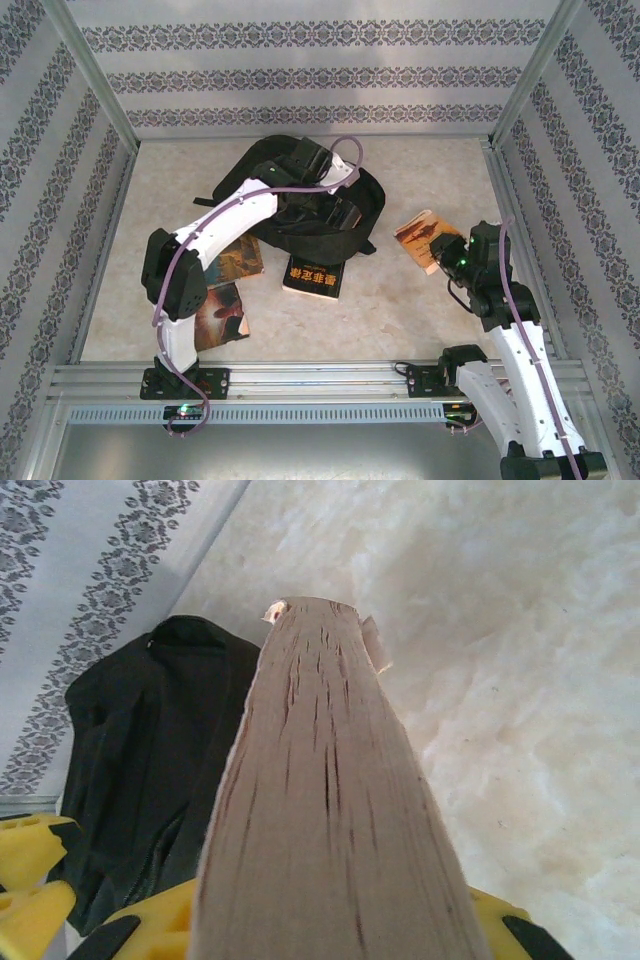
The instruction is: Pack the student bag
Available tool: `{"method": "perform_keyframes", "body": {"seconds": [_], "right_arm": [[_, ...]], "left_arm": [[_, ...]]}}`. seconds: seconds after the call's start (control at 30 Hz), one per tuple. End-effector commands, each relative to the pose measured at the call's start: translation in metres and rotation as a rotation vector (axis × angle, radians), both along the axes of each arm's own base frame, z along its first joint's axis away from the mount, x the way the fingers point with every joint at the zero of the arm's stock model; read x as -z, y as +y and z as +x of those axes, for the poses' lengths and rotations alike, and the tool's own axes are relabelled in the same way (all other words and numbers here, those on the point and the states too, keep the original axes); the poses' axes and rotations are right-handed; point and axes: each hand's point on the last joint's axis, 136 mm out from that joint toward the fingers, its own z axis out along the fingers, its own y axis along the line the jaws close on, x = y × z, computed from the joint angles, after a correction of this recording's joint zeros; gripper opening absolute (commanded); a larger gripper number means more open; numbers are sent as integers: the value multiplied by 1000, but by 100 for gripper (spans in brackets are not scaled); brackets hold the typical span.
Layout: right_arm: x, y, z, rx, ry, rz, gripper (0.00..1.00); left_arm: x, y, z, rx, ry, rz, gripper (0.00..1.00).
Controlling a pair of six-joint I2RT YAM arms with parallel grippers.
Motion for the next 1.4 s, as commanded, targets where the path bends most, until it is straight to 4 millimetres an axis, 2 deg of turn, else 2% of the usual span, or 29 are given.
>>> {"method": "perform_keyframes", "body": {"seconds": [0.0, 0.37, 0.57, 0.7, 0.83, 0.93, 0.97, 1.03, 1.23, 1.37], "right_arm": [[-23, -2, 1, 3, -59, 0, 0], [-8, 1, 4, 56, -28, 149, 0], [-6, 1, 5, 63, -23, 162, 0], [-5, 1, 6, 63, -26, 166, 0], [-8, 1, 8, 58, -37, 160, 0], [-13, 2, 11, 40, -64, 154, 0], [-15, 1, 11, 44, -69, 147, 0], [-19, 1, 14, 43, -83, 142, 0], [-44, 6, 27, -4, -156, 118, 0], [-66, 23, 35, -110, -176, 44, 0]], "left_arm": [[10, -2, -15, 89, 39, 24, 78], [33, -7, 3, 45, 41, 49, 77], [46, -3, 9, 37, 26, 96, 72], [53, -1, 12, 24, 27, 120, 55], [52, 2, 16, 5, 12, 129, 27], [41, 3, 20, -12, -14, 120, 5], [37, 5, 21, -21, -24, 115, 0], [27, 5, 23, -37, -42, 93, 0], [-24, 18, 31, -165, -144, -38, 0], [-63, 35, 28, -266, -213, -119, 0]]}}
